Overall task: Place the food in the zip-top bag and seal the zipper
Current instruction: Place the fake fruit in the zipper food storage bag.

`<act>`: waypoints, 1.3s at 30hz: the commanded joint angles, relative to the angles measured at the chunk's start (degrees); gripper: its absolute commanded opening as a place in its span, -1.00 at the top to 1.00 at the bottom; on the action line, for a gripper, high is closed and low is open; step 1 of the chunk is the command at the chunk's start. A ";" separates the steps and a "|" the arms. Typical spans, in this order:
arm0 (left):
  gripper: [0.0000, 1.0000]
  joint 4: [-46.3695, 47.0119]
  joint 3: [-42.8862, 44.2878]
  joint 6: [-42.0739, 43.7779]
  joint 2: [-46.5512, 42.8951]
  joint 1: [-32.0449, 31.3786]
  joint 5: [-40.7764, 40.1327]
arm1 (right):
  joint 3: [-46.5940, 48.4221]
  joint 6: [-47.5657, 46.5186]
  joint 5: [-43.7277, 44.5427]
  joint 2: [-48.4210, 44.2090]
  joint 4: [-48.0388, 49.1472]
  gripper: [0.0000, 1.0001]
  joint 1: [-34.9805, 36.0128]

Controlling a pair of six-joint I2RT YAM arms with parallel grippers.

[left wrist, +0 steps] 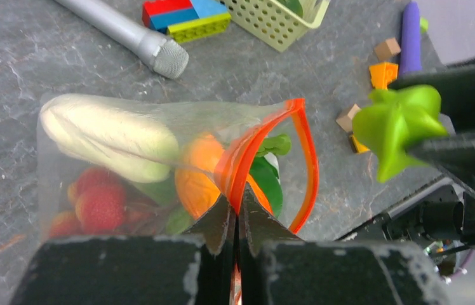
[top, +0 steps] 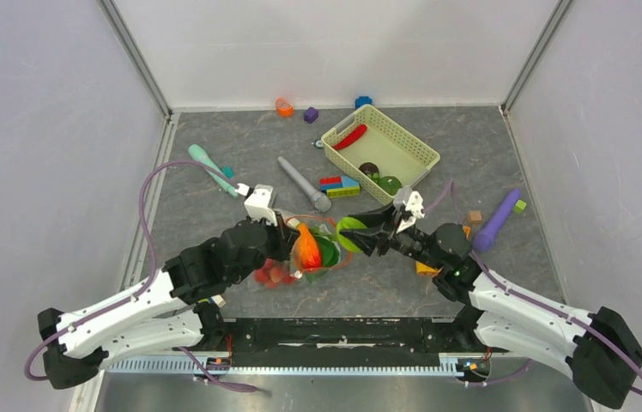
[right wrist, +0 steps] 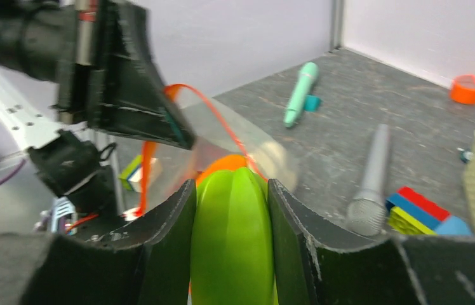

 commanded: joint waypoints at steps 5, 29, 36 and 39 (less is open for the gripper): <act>0.95 -9.89 16.83 -6.75 11.95 -0.04 10.02 | -0.91 2.31 7.73 -4.35 1.36 0.96 9.09; 0.96 -9.26 29.20 -4.46 24.45 -3.51 26.47 | 6.89 -4.98 58.52 4.12 -21.60 0.47 24.25; 0.95 -10.51 26.34 -5.27 20.21 -3.54 20.74 | 8.19 -5.61 53.36 1.42 -21.82 -0.13 25.34; 0.96 -12.47 25.74 -5.35 18.55 -3.56 18.20 | 8.02 -6.21 48.98 0.44 -20.36 -0.35 25.34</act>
